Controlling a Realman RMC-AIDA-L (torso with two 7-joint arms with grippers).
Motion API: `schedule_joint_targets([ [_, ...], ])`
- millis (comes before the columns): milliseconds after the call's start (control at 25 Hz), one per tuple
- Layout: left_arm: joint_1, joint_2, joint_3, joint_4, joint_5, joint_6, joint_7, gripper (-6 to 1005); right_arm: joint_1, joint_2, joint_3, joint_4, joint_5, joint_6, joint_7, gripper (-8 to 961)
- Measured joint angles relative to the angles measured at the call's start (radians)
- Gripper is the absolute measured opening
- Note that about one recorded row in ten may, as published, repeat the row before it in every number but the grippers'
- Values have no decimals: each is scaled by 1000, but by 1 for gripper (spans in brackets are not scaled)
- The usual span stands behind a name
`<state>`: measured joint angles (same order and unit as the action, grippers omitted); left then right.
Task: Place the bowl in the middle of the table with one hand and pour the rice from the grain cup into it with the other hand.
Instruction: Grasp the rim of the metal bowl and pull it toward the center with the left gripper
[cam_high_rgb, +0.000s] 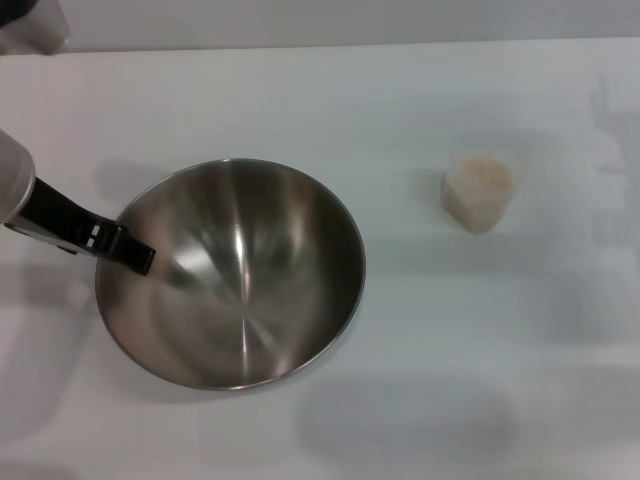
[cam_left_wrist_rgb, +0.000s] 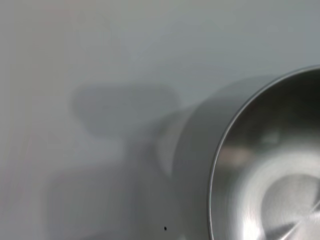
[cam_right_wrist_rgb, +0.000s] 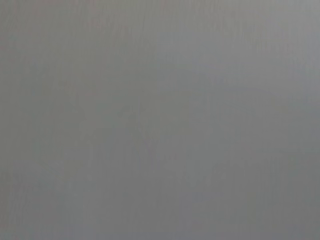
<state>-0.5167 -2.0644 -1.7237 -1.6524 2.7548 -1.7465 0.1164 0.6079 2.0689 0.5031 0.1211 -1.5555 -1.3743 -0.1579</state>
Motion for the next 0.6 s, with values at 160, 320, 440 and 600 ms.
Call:
schedule_joint_targets([
  [160,-13,0,2,34,8,10,6,818,-2,1,0,0,0,0,0,587],
  [320,-33,0,7,84,31,23,12,817,-5,3,0,-1,0,-2,0,586],
  [440,-56,0,12,130,40,35,17,816,-7,4,0,-1,0,-3,0,586],
  [600,-74,0,13,172,71,47,17,816,-12,4,0,-1,0,-6,0,587],
])
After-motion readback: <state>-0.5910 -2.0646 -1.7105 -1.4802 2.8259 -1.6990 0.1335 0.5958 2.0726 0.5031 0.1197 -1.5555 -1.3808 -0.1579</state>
